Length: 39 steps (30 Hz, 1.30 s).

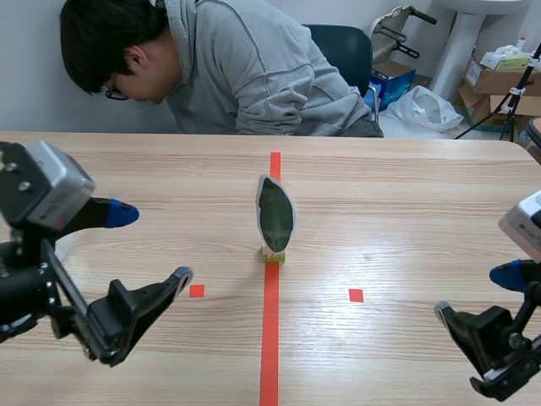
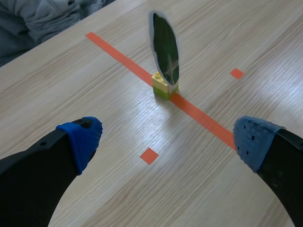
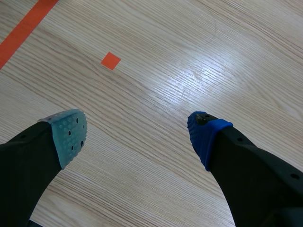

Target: Do the leaf sorting experiment

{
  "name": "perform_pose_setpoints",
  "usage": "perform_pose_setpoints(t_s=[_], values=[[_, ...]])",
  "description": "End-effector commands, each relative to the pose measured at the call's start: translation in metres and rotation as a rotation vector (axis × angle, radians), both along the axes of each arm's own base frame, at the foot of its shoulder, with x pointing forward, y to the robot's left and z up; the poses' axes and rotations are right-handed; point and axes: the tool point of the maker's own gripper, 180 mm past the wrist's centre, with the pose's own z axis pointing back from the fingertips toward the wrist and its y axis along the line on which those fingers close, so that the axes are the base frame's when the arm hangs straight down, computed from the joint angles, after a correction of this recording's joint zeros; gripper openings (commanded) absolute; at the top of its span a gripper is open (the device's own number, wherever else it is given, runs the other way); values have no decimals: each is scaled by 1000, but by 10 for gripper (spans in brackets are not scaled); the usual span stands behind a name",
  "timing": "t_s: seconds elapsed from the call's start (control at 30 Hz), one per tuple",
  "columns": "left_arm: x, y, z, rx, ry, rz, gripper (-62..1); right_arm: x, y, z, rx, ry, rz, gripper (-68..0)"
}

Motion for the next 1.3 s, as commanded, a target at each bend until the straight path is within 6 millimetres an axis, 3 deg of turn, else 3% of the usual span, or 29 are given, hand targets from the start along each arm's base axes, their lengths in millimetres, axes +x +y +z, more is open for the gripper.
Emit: perform_pose_setpoints(t_s=[0.0,0.27,0.43,0.77,1.03,1.27], values=[[13,-5,1,-11,-20,-22,-19,7,0,10,3,-38,9,-234],[68,-24,-42,31,27,-75,-19,7,0,9,2,-36,8,-234],[89,-43,-59,27,66,-83,-19,7,0,9,1,-36,8,-234],[102,-94,-74,-15,122,-110,-20,7,0,9,1,-36,8,-234],[103,-117,-75,-27,124,-125,-21,7,0,9,1,-36,8,-234],[103,-115,-76,-22,125,-124,-173,7,0,9,1,-36,8,-234]])
